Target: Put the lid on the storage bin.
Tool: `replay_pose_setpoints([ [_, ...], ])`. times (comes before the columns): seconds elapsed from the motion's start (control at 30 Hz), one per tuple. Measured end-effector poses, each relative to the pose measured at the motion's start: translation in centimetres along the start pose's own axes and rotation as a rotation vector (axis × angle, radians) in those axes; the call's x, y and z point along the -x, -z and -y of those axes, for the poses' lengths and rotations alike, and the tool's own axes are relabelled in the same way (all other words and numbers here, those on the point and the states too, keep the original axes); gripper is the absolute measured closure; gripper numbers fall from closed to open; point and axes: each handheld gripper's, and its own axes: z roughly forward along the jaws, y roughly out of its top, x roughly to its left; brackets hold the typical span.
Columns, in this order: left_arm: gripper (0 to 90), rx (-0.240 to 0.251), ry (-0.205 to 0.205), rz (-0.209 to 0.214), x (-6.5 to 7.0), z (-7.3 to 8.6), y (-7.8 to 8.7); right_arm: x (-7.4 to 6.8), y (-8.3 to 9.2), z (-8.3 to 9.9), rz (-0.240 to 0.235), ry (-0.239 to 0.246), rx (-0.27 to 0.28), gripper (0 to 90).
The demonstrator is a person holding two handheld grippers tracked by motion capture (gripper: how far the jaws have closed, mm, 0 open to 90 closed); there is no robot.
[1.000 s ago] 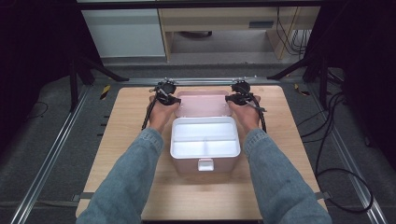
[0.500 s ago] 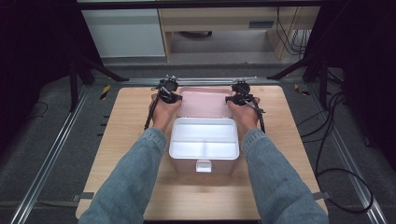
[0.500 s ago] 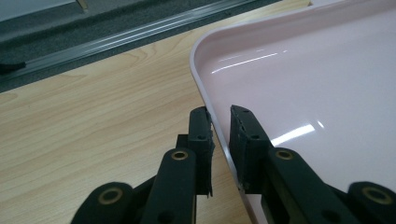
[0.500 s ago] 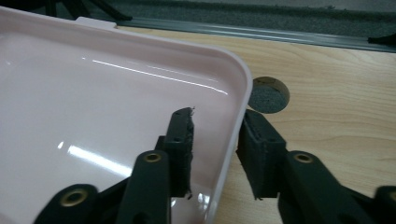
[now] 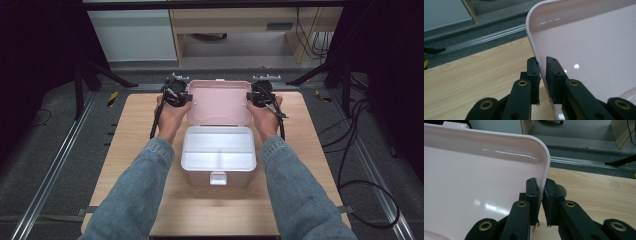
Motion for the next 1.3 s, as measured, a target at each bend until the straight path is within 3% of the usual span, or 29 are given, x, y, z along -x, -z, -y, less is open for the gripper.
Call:
replay_pose_setpoints([
  [0.27,83.1,0.048,-0.021,-0.016,0.7,-0.4,2.8,-0.8,2.9,-0.7,0.013,0.018,0.06,84.8],
  [0.53,83.5,0.104,-0.028,-0.016,1.5,0.7,5.8,-1.8,5.9,-0.4,0.018,0.046,0.123,86.5],
  [0.9,84.5,0.146,-0.06,-0.008,2.8,2.8,9.1,-3.4,10.9,2.0,0.017,0.111,0.225,86.6],
  [1.3,84.0,0.168,-0.084,0.001,3.5,4.7,10.8,-4.0,13.4,4.8,-0.004,0.137,0.262,83.9],
])
